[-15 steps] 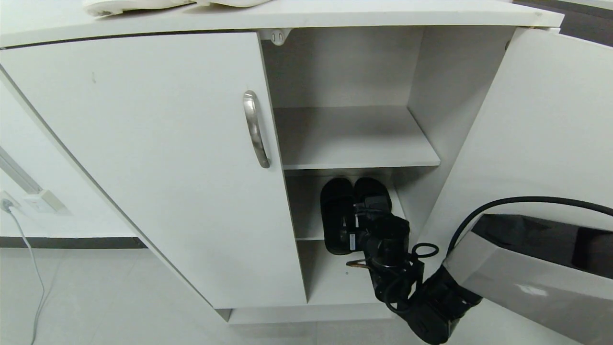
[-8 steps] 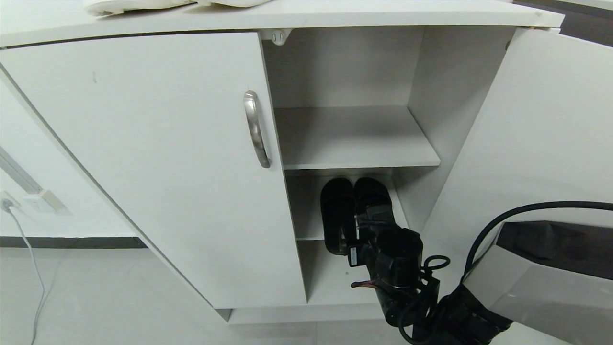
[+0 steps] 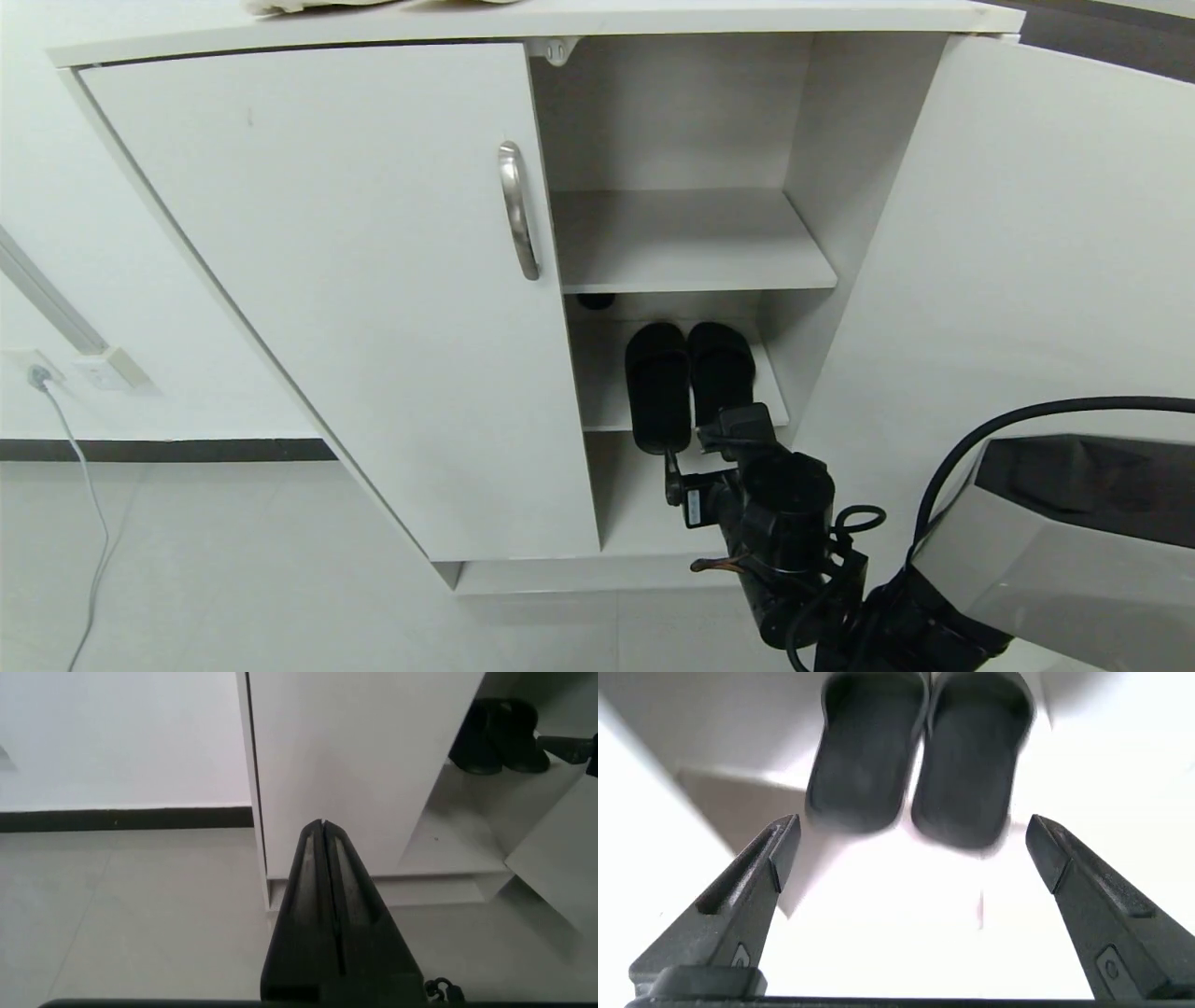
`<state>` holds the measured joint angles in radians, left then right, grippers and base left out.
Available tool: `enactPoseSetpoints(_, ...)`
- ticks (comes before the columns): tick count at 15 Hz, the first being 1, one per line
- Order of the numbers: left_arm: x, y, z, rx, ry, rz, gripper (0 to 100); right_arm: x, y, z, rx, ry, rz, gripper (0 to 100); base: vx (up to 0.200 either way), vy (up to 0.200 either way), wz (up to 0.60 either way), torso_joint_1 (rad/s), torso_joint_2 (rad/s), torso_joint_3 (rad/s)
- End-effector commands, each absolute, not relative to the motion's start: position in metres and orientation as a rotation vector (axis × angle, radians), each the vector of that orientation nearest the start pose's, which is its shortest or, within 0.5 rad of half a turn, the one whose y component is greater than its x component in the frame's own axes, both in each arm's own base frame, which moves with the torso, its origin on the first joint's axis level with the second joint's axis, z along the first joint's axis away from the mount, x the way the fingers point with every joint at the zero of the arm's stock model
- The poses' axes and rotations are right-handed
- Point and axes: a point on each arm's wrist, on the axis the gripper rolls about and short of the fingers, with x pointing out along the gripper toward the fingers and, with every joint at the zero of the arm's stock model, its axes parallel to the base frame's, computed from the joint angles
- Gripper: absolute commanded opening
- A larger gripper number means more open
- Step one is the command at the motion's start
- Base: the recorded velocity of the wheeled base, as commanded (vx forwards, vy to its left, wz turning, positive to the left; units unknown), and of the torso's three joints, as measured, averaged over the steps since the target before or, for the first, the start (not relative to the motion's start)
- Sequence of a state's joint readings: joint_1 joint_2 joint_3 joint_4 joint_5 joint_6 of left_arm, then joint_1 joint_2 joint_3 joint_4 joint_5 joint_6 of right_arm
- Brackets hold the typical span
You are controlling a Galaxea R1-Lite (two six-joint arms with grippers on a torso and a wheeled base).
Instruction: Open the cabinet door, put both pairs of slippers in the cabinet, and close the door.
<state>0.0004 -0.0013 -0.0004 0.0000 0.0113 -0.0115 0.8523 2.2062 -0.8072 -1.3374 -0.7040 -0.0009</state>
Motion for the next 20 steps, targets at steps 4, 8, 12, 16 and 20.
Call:
enactPoseSetpoints(4, -0.0228, 0.0002, 0.0755, -0.011, 0.000, 0.014, 0, 0.2606, 0.2736, 0.0780, -0.043, 0.043, 0.144, 100, 0.000, 0.000, 0.00, 0.000, 0.00, 0.000)
enactPoseSetpoints(8, -0.0228, 0.0002, 0.0755, -0.011, 0.000, 0.011, 0, 0.2599, 0.2729, 0.0769, -0.045, 0.046, 0.146, 100, 0.000, 0.000, 0.00, 0.000, 0.00, 0.000)
enactPoseSetpoints(12, -0.0229, 0.0002, 0.0759, -0.009, -0.002, 0.008, 0, 0.2589, 0.2735, 0.0766, -0.046, 0.047, 0.149, 100, 0.000, 0.000, 0.00, 0.000, 0.00, 0.000)
enactPoseSetpoints(16, -0.0229, 0.0001, 0.0759, -0.009, -0.002, 0.009, 0, 0.2568, 0.2737, 0.0751, -0.050, 0.053, 0.153, 100, 0.000, 0.000, 0.00, 0.000, 0.00, 0.082)
enactPoseSetpoints(20, -0.0229, 0.0001, 0.0759, -0.009, -0.002, 0.009, 0, 0.2546, 0.2747, 0.0742, -0.052, 0.056, 0.159, 100, 0.000, 0.000, 0.00, 0.004, 0.00, 0.190)
